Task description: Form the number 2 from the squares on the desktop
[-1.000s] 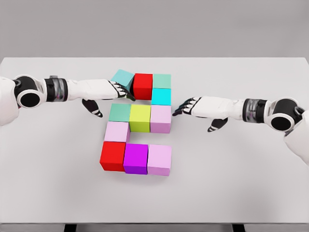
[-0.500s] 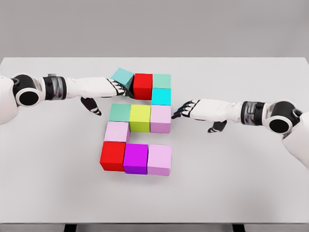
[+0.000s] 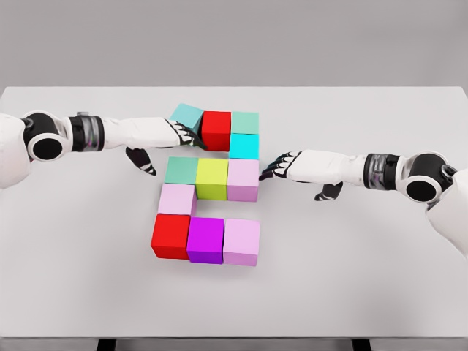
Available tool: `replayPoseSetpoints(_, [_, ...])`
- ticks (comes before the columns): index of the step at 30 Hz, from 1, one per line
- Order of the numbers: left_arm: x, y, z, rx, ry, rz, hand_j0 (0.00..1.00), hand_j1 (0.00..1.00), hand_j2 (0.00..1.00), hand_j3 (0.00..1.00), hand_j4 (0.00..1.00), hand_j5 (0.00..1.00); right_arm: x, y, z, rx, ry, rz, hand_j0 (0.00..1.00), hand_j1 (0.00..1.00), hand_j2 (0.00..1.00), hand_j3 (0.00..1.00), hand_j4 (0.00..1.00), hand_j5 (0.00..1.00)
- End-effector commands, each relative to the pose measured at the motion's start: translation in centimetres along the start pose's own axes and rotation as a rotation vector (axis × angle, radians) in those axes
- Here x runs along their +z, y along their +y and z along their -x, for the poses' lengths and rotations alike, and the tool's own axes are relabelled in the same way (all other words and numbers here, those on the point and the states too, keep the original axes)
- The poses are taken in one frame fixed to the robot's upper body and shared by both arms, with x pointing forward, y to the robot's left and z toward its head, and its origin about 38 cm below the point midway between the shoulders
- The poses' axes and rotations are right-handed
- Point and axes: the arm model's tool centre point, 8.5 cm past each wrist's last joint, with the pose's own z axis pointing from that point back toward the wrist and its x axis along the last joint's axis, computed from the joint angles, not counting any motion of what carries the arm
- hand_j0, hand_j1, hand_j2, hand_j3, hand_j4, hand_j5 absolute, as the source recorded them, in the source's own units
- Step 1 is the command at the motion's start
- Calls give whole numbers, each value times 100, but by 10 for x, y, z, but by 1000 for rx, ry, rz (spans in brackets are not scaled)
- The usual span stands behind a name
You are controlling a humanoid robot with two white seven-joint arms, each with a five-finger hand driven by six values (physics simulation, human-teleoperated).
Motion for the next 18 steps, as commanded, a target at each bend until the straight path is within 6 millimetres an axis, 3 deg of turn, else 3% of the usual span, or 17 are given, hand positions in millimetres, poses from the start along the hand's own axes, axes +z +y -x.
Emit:
replayPoseSetpoints(1, [-1,1,-1,4,-4,-7,99,99,99,99,99,99,0,0,0,-5,-1,3,100,100,100,100,100,100])
replayPoseSetpoints(18, [0,3,-2,6,-7,-18,99,99,99,99,99,99,1,0,1,-5,3,0,100,100,100,100,100,100])
